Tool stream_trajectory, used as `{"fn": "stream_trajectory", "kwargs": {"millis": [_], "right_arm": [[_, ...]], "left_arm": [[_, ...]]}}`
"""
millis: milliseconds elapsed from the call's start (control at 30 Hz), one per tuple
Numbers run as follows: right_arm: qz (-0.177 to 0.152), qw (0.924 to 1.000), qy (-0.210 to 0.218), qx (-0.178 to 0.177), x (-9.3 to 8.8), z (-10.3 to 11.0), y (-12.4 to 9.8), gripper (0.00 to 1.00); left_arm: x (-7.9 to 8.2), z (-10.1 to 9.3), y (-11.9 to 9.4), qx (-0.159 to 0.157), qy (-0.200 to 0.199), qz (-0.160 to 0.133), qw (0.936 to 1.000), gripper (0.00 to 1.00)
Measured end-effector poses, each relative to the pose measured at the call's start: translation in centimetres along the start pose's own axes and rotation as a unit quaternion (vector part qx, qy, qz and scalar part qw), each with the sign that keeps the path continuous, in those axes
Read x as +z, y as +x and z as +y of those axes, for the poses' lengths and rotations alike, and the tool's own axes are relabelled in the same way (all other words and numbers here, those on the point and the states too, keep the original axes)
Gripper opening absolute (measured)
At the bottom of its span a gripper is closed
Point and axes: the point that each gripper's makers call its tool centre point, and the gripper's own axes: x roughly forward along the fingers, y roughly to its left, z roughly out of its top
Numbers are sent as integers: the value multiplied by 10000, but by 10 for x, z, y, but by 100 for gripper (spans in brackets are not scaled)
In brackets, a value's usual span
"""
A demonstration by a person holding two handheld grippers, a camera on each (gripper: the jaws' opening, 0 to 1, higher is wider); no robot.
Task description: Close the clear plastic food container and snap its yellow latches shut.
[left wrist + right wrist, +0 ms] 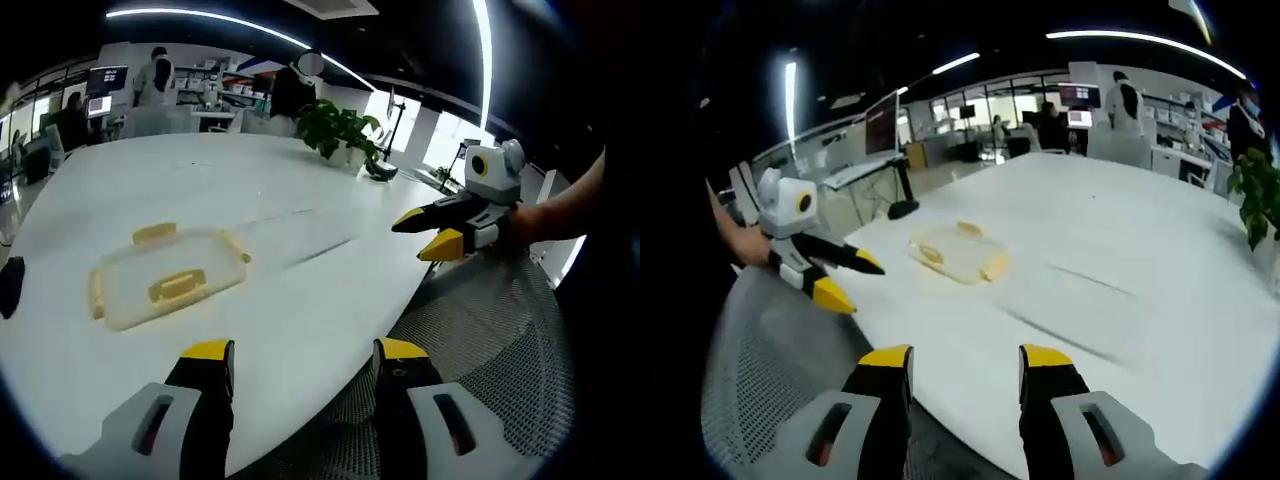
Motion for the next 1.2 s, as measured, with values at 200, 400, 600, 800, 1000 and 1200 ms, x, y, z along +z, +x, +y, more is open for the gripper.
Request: {"fn": "stream_trajectory", "kwargs": {"millis": [200,400,600,800,1000,1200], "right_arm": [[23,10000,-8,-10,0,0,0,41],[30,10000,-16,-7,-1,0,1,41],[44,10000,-22,-4,-1,0,1,41],[56,10000,-29,14,-2,1,1,41],[43,10000,-61,61,-1,3,1,39],[43,9999,6,92,-1,3,1,40]], "left_arm": [[0,0,0,-9,-4,3,10000,55],[0,0,0,-18,2,12,10000,54],[-1,0,0,-26,-15,25,10000,54],[-1,0,0,-31,-34,27,10000,54],[-1,-1,0,-1,113,76,9999,54],[-1,-2,0,-29,166,87,9998,53]]}}
